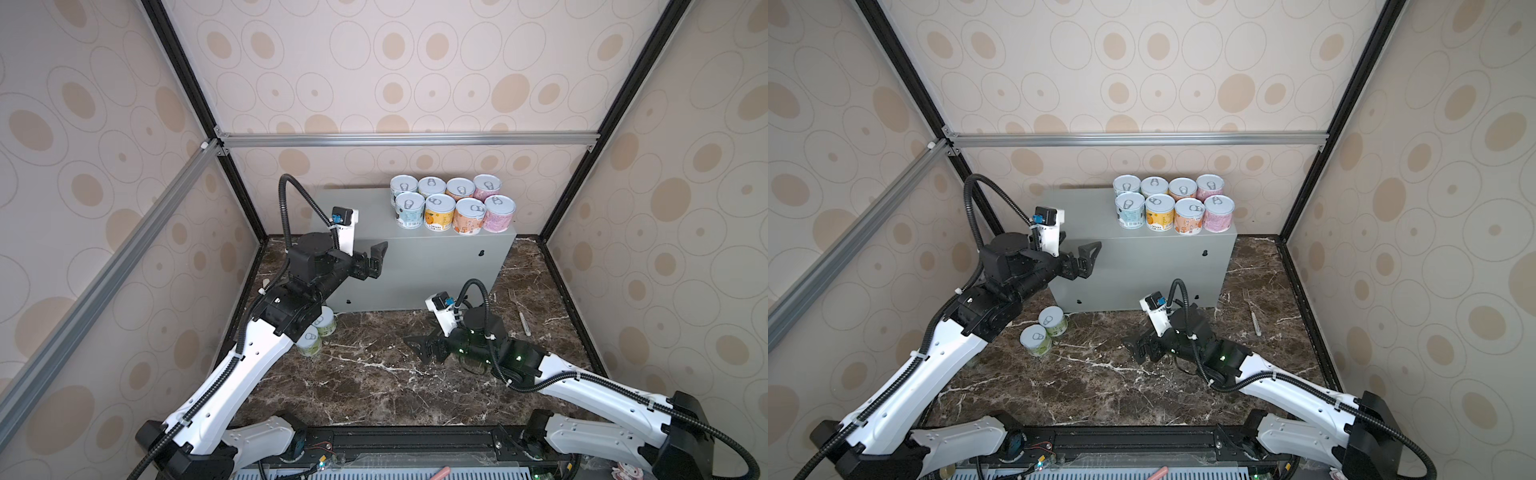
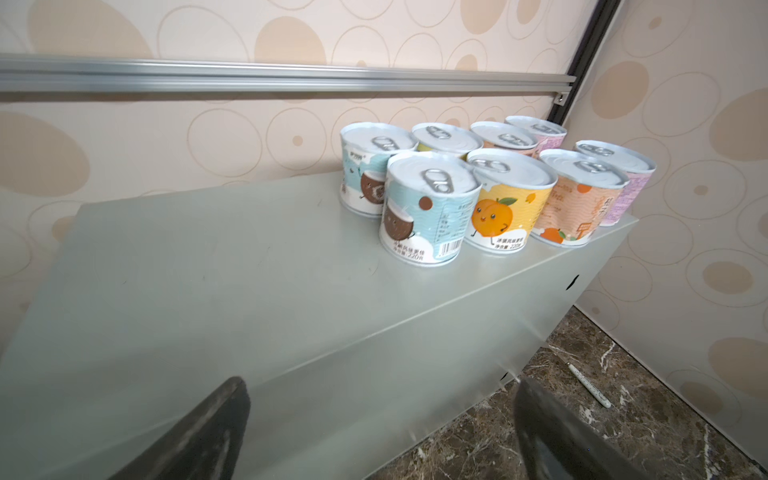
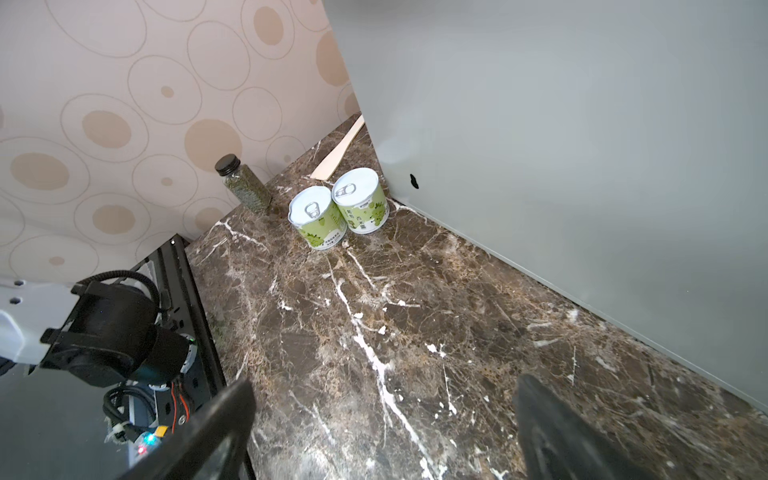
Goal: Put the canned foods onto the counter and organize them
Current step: 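Draw the left gripper back and lower it to the green table cans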
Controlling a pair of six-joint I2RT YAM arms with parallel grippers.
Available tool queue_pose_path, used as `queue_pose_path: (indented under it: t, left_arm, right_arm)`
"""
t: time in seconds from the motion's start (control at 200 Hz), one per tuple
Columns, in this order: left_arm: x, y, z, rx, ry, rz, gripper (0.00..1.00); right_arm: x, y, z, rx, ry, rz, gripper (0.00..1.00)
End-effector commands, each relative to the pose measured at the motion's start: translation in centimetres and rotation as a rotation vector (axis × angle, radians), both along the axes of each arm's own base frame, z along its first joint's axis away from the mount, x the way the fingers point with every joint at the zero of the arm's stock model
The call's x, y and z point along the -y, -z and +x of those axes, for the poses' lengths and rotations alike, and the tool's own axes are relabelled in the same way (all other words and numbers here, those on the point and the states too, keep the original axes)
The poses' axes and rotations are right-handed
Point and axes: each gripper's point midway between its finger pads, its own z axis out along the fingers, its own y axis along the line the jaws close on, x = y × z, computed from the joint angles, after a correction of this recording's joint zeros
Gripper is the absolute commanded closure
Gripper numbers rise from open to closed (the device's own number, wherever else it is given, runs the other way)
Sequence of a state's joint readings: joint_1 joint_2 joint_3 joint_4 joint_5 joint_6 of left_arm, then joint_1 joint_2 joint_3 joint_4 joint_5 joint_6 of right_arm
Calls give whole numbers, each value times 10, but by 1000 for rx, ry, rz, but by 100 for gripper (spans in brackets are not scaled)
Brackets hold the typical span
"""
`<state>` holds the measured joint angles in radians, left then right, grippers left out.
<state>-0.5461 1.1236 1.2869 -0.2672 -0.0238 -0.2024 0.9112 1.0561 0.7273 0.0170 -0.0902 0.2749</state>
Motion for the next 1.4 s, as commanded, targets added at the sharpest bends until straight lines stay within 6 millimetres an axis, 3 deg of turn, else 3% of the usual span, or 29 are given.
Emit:
queue_pose_path:
  t: [0.0,0.445,0.775,1.125,1.395]
  left_arm:
    - [-25,10,-12,-28,-103,-12,1]
    - [-106,101,-44,-177,-472,-25,1]
    - [-149,181,-53,-343,-798,-8,1]
    - [-172,237,-65,-463,-965,27,1]
    - [-191,281,-79,-554,-1046,-83,1]
  right_arm:
    - [-7,-5,-3,21,-2,-37,1]
    - [-50,4,-17,3,-83,-79,1]
    - [-58,19,-18,-22,-97,-98,1]
    - [-61,34,-17,-35,-101,-115,1]
    - [-64,45,-15,-34,-100,-120,1]
